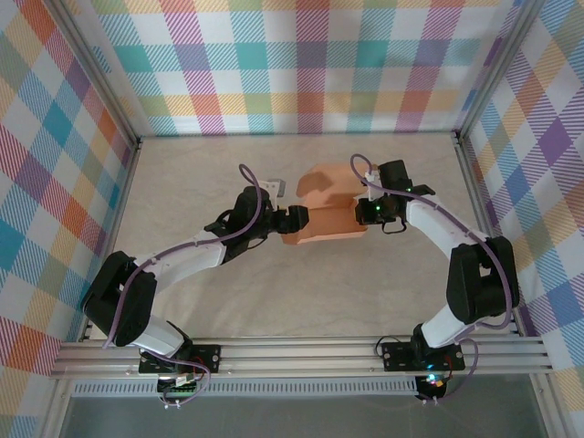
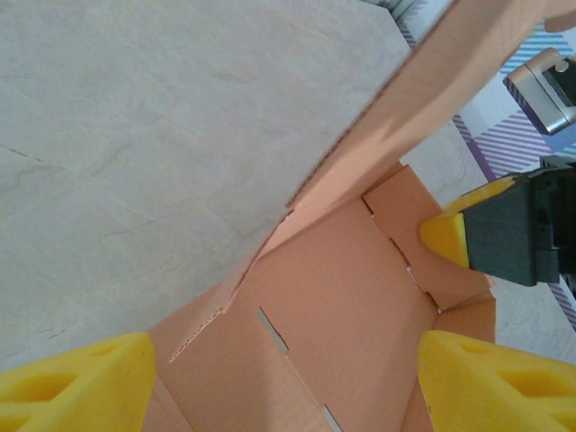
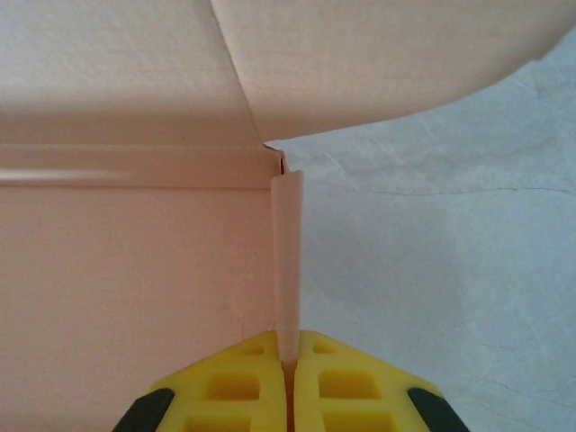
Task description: Fold the paper box
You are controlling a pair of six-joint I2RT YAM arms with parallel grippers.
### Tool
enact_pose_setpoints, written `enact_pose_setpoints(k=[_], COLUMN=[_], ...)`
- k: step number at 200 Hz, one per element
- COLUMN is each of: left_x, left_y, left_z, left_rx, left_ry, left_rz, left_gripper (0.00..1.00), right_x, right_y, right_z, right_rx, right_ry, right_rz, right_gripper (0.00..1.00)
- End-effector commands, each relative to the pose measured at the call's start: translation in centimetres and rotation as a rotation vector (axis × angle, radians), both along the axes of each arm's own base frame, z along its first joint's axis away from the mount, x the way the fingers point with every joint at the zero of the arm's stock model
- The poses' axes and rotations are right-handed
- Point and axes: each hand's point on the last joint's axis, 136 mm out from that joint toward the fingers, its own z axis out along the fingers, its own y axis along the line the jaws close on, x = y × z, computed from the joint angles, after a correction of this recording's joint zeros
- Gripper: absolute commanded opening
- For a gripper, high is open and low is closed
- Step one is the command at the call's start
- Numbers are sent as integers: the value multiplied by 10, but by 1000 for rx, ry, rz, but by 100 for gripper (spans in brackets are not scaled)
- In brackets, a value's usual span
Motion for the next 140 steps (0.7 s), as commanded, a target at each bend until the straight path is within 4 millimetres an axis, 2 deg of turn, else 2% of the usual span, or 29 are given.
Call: enact_pose_setpoints(k=[1,43,73,103,140], left_x=[4,9,11,8,0], left_y=[8,7,4,1,-3], left_z=[9,12,25,32,23], left_rx=[7,-7,-28,-29,79], left_ry=[-27,-44,-65,-68,-63], left_rz=[29,29,4,-20,-74], left_gripper=[76,77,76,69,59], right_x=[-4,-9,-13,-17,-17], right_y=[6,23,21,21,22], right_z=[14,22,17,11,5], right_rx=[64,156,149,147,148], right_ry=[11,31,65,99,143], right_rz=[4,64,60,53,44], right_gripper=[0,0,0,0,0])
